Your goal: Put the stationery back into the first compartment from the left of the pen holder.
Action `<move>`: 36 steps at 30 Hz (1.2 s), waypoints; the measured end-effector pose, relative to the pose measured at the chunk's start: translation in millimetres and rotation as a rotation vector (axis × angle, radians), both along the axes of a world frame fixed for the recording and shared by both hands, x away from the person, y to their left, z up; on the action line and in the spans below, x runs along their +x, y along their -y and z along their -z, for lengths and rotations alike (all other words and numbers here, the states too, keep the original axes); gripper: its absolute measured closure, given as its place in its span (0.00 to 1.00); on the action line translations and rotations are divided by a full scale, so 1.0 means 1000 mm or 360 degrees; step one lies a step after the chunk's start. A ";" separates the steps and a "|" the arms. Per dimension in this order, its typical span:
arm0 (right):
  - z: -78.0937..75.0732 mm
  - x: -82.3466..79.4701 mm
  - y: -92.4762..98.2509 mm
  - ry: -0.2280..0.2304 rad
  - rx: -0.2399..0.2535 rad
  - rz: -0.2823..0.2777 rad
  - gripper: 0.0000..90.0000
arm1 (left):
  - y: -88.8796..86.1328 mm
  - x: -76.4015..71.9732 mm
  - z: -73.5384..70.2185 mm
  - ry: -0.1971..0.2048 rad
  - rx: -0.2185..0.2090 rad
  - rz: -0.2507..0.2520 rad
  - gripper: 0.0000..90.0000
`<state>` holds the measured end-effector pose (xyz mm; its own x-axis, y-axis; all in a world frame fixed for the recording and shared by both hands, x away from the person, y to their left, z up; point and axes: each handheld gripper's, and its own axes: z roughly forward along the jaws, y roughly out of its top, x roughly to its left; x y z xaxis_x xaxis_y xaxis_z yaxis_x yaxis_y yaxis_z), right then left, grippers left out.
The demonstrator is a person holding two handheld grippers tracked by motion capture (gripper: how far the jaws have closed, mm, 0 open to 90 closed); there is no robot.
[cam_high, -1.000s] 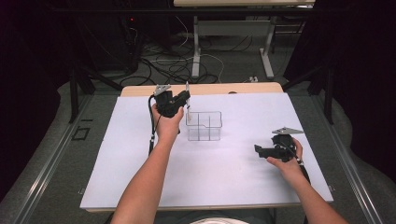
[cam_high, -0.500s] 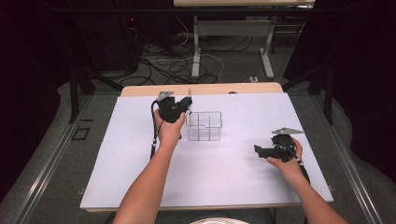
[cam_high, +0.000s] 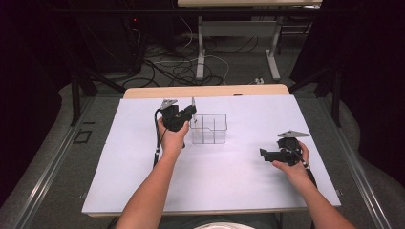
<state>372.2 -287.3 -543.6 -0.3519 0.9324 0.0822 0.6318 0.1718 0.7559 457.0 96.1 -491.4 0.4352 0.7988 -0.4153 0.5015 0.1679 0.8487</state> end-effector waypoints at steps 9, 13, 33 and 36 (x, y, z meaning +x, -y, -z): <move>0.000 0.000 0.001 -0.0001 -0.0003 0.0000 0.08 | 0.000 -0.008 -0.006 0.0003 -0.0024 0.0041 0.75; 0.000 0.000 0.001 0.0001 -0.0002 0.0000 0.08 | -0.002 -0.013 -0.008 0.0013 -0.0010 0.0063 0.66; -0.001 -0.001 -0.001 0.0004 -0.0007 0.0003 0.08 | -0.024 -0.039 -0.013 0.0156 0.0332 0.0155 0.34; -0.001 -0.001 -0.001 0.0004 -0.0007 0.0004 0.08 | -0.029 -0.044 -0.015 0.0196 0.0377 0.0164 0.32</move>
<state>371.4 -286.4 -543.0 -0.3499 0.9336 0.0770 0.6302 0.1738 0.7567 412.9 124.8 -476.7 0.5550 0.8160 -0.1614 0.3962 -0.0887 0.9138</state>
